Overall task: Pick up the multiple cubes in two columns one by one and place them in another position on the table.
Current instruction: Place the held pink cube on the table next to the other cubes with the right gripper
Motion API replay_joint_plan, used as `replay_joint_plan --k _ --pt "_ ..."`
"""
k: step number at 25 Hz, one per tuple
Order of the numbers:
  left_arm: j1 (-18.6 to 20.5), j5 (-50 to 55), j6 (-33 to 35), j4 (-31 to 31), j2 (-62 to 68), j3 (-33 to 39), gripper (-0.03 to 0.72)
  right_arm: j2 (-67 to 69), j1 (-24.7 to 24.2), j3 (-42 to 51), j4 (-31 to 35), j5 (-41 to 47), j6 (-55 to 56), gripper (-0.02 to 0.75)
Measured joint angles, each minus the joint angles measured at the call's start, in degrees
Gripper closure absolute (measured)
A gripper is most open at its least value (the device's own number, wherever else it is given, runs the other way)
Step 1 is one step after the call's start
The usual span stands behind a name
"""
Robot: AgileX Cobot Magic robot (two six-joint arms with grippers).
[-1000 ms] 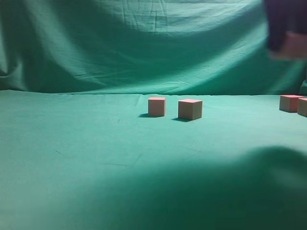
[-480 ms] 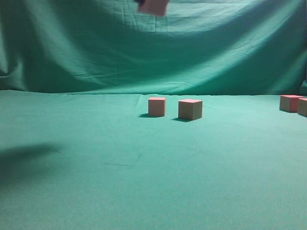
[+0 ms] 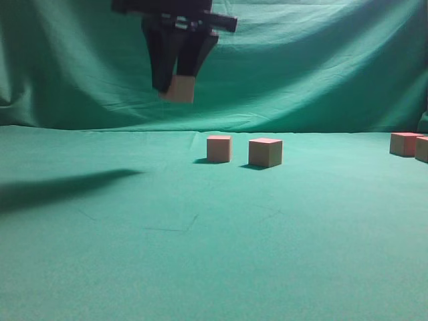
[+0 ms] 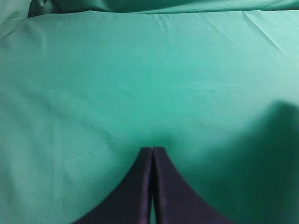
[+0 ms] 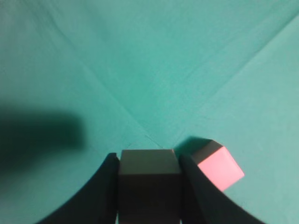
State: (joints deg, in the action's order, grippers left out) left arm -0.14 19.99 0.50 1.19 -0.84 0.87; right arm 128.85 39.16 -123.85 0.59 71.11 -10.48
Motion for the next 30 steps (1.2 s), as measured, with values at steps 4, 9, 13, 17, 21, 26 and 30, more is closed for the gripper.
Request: replay_joint_plan --k 4,9,13,17,21,26,30 --pt "0.0 0.0 0.0 0.0 0.0 0.0 0.688 2.2 0.0 0.0 -0.1 0.0 -3.0 0.480" --pt "0.0 0.0 0.0 0.0 0.0 0.0 0.688 2.6 0.0 0.0 -0.2 -1.9 -0.1 0.480" --pt "0.0 0.0 0.0 0.0 0.0 0.0 0.688 2.9 0.0 -0.1 0.2 -4.3 7.3 0.480" --pt "0.0 0.0 0.0 0.0 0.0 0.0 0.688 3.2 0.0 -0.1 1.0 -5.3 11.9 0.480" --pt "0.0 0.0 0.0 0.0 0.0 0.0 0.688 4.2 0.0 -0.1 0.7 -5.8 19.2 0.480" --pt "0.0 0.0 0.0 0.0 0.0 0.0 0.688 4.8 0.0 -0.1 -0.9 -6.4 25.4 0.480" --pt "0.0 0.0 0.0 0.0 0.0 0.0 0.688 5.1 0.0 -0.1 -3.4 -6.6 26.1 0.480"
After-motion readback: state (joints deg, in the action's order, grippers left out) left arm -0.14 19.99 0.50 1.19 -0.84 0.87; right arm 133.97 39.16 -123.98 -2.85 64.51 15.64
